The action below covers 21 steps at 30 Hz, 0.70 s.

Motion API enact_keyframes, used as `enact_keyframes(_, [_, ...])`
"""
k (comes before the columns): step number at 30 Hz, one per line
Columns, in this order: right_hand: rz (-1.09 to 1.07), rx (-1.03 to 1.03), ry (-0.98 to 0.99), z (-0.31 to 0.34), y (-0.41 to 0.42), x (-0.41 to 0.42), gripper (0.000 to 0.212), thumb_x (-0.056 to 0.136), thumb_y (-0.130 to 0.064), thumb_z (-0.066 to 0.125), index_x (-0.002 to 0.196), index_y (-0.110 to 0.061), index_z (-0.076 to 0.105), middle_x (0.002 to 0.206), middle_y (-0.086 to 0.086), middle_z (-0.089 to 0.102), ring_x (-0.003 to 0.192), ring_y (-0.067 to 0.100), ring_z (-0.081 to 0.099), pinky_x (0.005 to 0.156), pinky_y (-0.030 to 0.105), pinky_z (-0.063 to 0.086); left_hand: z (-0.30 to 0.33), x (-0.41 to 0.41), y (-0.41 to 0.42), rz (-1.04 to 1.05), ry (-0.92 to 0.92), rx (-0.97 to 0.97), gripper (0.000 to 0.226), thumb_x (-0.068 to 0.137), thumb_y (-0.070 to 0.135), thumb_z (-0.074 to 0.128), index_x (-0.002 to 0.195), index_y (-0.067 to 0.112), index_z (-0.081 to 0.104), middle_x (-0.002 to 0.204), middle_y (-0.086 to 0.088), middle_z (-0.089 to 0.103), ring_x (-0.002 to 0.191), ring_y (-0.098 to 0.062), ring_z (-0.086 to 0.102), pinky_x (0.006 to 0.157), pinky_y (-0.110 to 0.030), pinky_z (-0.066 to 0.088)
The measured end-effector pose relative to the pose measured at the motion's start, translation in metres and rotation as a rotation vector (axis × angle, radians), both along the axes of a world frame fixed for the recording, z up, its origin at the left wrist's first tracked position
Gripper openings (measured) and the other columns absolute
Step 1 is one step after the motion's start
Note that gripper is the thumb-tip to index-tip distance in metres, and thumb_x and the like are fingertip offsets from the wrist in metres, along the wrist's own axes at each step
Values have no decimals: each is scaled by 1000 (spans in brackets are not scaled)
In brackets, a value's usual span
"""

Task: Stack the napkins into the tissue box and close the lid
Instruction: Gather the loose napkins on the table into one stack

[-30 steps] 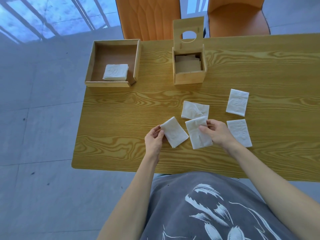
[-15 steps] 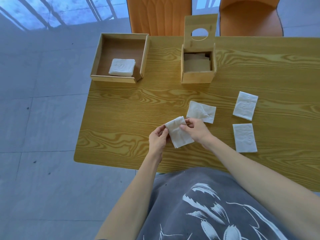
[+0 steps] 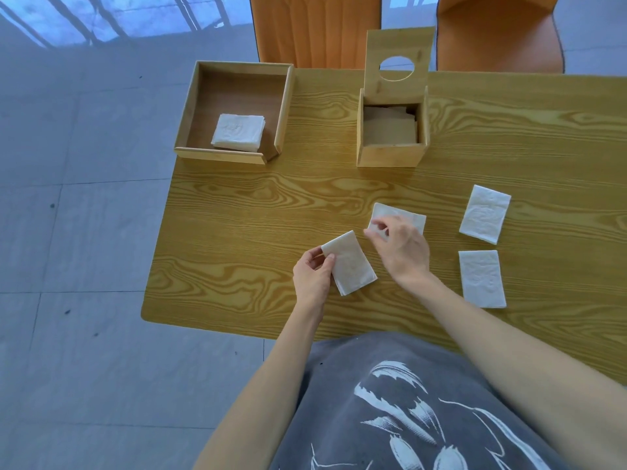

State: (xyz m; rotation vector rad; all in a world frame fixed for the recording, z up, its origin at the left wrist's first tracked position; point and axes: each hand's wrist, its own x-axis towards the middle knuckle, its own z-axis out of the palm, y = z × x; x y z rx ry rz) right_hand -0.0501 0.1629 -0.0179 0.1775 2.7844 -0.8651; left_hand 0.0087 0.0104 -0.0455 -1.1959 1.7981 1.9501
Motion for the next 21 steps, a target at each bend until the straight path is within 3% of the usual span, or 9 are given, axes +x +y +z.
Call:
enact_keyframes(3, [14, 112, 23, 3, 20, -18, 30, 94, -25, 59, 120, -14, 67, 123, 10, 60, 112, 28, 54, 81, 37, 47, -1, -1, 0, -1, -14, -14, 37, 89, 15, 70, 124, 6, 61, 114, -15, 71, 106, -28, 70, 93, -45, 58])
enact_keyframes(7, [89, 238, -58, 6, 37, -38, 41, 94, -33, 62, 130, -14, 61, 131, 13, 55, 120, 31, 50, 99, 43, 42, -3, 0, 0, -14, -17, -24, 41, 88, 19, 71, 126, 7, 60, 115, -14, 71, 106, -26, 70, 93, -48, 57])
enact_keyframes(12, [134, 325, -147, 4, 41, -39, 48, 88, -40, 68, 130, -19, 59, 130, 12, 57, 120, 30, 51, 98, 42, 39, -2, 1, 1, -9, -9, -24, 40, 90, 17, 69, 128, 6, 59, 116, -15, 71, 105, -26, 70, 92, -44, 58])
enact_keyframes(16, [109, 379, -157, 6, 41, -30, 42, 84, -40, 72, 120, -20, 61, 124, 10, 59, 117, 28, 53, 96, 42, 37, 1, 3, 1, -5, 7, -2, 32, 92, 13, 67, 123, 7, 61, 111, -13, 72, 98, -21, 70, 80, -29, 59])
enact_keyframes(21, [13, 276, -198, 9, 43, -19, 43, 82, -29, 71, 118, -18, 51, 107, 6, 68, 104, 29, 62, 90, 42, 36, 3, 7, 1, -4, 11, 9, 29, 93, 11, 66, 121, 6, 63, 109, -12, 72, 99, -23, 70, 81, -29, 59])
